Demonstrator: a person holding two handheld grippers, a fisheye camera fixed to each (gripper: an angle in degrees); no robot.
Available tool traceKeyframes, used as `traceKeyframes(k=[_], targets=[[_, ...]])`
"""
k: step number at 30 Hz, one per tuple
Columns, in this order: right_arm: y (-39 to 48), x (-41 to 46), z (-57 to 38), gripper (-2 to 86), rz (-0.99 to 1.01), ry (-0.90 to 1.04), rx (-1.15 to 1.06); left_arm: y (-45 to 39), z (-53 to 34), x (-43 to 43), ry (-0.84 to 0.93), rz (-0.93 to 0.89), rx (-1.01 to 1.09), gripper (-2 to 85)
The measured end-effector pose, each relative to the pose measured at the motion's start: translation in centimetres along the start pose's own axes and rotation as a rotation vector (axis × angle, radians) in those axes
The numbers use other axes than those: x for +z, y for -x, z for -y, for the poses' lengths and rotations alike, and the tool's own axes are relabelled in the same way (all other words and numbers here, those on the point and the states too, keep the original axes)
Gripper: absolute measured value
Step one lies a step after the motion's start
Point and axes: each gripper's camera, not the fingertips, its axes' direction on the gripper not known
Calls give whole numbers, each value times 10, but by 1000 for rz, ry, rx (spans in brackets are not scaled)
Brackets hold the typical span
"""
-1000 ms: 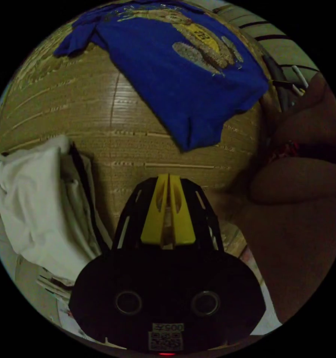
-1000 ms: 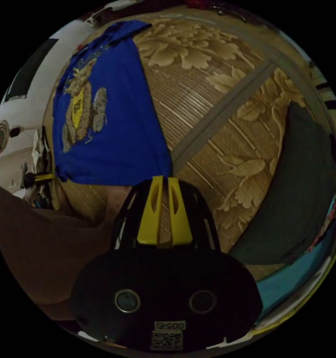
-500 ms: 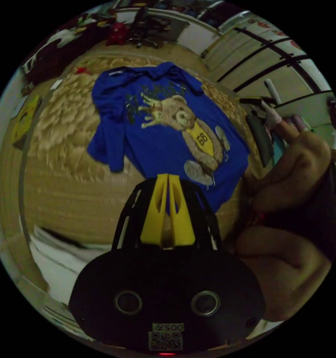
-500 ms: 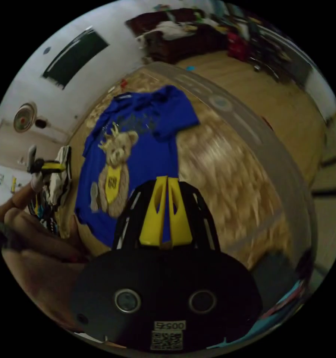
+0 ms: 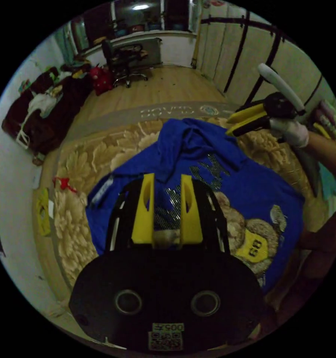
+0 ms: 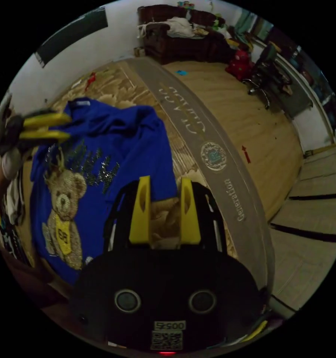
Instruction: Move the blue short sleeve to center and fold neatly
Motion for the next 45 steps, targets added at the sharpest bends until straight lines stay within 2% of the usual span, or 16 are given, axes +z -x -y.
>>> traceKeyframes(k=[4, 8, 14, 18, 23, 27, 29, 31, 33, 35, 37, 40, 42, 45], targets=[[15, -4, 5, 13, -32, 10, -34, 10, 46, 19, 142, -82, -38, 88], [14, -37, 13, -15, 2, -72, -21, 18, 69, 6, 172, -88, 4, 35], [-29, -93, 32, -17, -31, -261, 163, 59, 91, -39, 89, -162, -47, 27], [-52, -88, 49, -13, 60, -229, 344, 91, 96, -48, 12, -213, -198, 51], [-38, -90, 49, -10, 82, -229, 418, 117, 75, -64, -108, -190, -373, 60], [6, -99, 53, -10, 161, -283, 291, 127, 38, -90, -222, -64, -449, 22], [34, -100, 59, -10, 225, -294, 176, 124, 25, -91, -247, -129, -436, 5], [59, -95, 69, -10, 250, -249, 98, 119, 16, -75, -172, -190, -407, 0], [78, -83, 84, -11, 151, -144, 93, 119, 13, -59, -78, -141, -405, 0], [83, -83, 91, -12, 168, -146, 114, 126, 8, -44, 23, -124, -421, 1], [84, -93, 95, -12, 217, -165, 179, 144, -8, -60, -45, -153, -451, 3], [108, -127, 99, -10, 275, -300, 102, 175, -46, -110, -158, -179, -445, 8], [149, -148, 114, -9, 278, -326, -37, 192, -75, -132, -101, -183, -399, 15], [217, -164, 142, -3, 360, -307, -216, 207, -136, -150, 80, -105, -336, 43]])
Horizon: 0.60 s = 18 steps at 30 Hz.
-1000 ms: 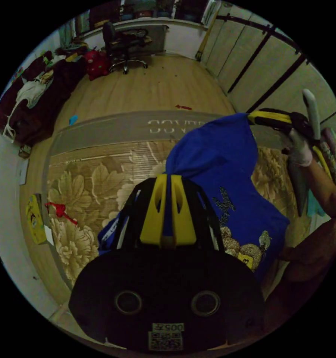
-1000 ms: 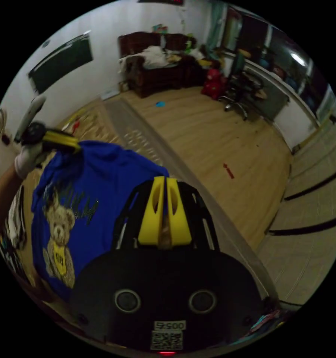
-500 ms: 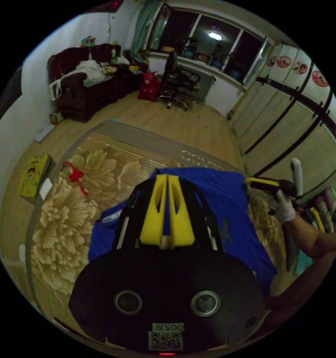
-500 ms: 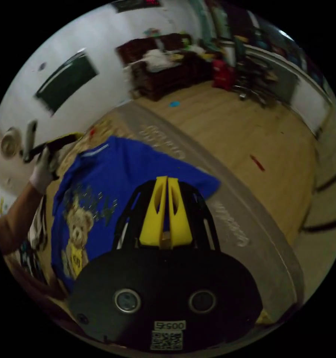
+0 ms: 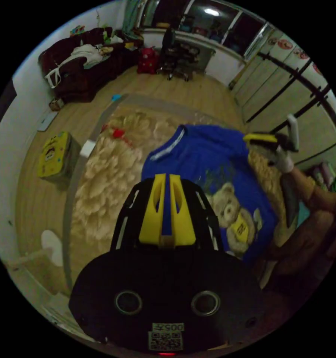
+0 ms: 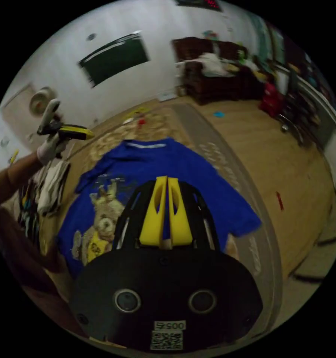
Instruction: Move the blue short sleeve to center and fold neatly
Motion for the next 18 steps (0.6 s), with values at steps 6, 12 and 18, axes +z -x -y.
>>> traceKeyframes(k=[6, 12, 18], targets=[[114, 71, 89, 41, 187, 269, -169, 48, -102, 23, 55, -86, -8, 98], [197, 156, 134, 54, 51, 503, -182, 82, -147, 69, 51, -193, 48, 125], [235, 223, 155, 5, -76, 581, -48, 125, -165, 81, 106, -112, 118, 34]])
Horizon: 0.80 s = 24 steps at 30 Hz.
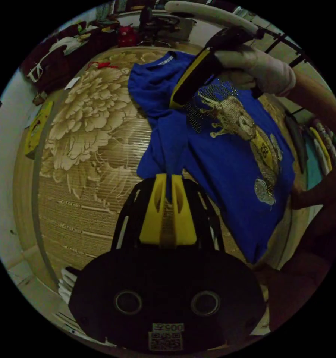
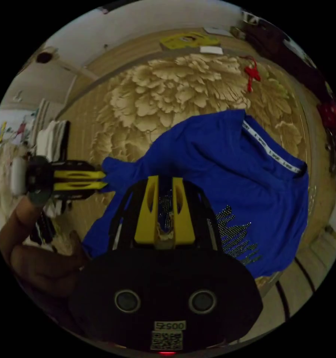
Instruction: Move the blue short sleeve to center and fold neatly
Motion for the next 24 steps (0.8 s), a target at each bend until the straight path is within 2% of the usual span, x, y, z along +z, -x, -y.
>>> traceKeyframes(k=[2, 6, 10, 13, 16, 22, 24], targets=[[8, -8, 8, -8, -5, -68, 25, 22, -14, -11, -66, -87, -38, 27], [13, -40, 19, -12, 127, -265, 102, 87, -66, -42, -299, -290, -198, 14], [7, -46, 38, -10, 280, -321, 194, 156, -118, -50, -481, -401, -382, 1], [10, -38, 53, -10, 317, -321, 245, 192, -147, -40, -482, -435, -486, -4], [24, -27, 67, -9, 293, -296, 245, 211, -165, -24, -431, -528, -490, -5], [88, -4, 106, -1, 228, -191, 71, 243, -181, -8, -430, -569, -475, -6], [119, -2, 114, 14, 282, -178, -22, 252, -183, -9, -451, -569, -473, -6]])
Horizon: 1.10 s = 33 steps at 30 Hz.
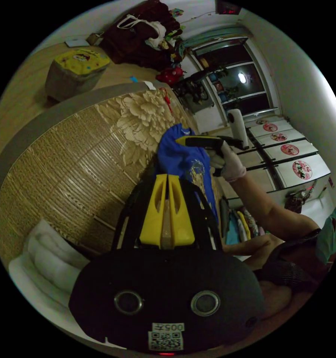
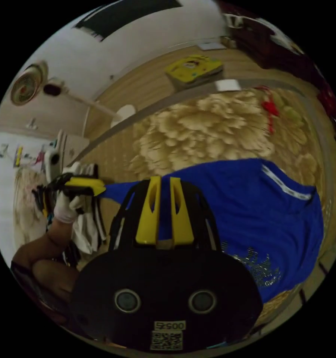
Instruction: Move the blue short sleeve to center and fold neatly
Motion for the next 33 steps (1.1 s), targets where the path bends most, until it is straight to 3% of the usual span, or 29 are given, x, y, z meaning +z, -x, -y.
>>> traceKeyframes(k=[4, 12, 17, 22, 28, 33], targets=[[47, 1, -10, 45, 46, -84, -197, 17, 8, -10, -37, -29, 3, -6], [94, 37, -8, 72, -193, -87, -330, 19, 30, -4, 60, -35, 113, -6], [90, 45, 3, 22, -291, -84, -314, 15, 39, 4, 70, 72, 169, -4], [61, 31, 10, -13, -163, -136, -187, 25, 18, -5, -107, 91, 86, 7], [26, 24, 9, -16, -73, -166, -92, 30, 1, 54, 160, 301, 88, 79], [10, 23, 9, -17, -20, -169, -59, 24, 8, 92, 219, 432, 194, 49]])
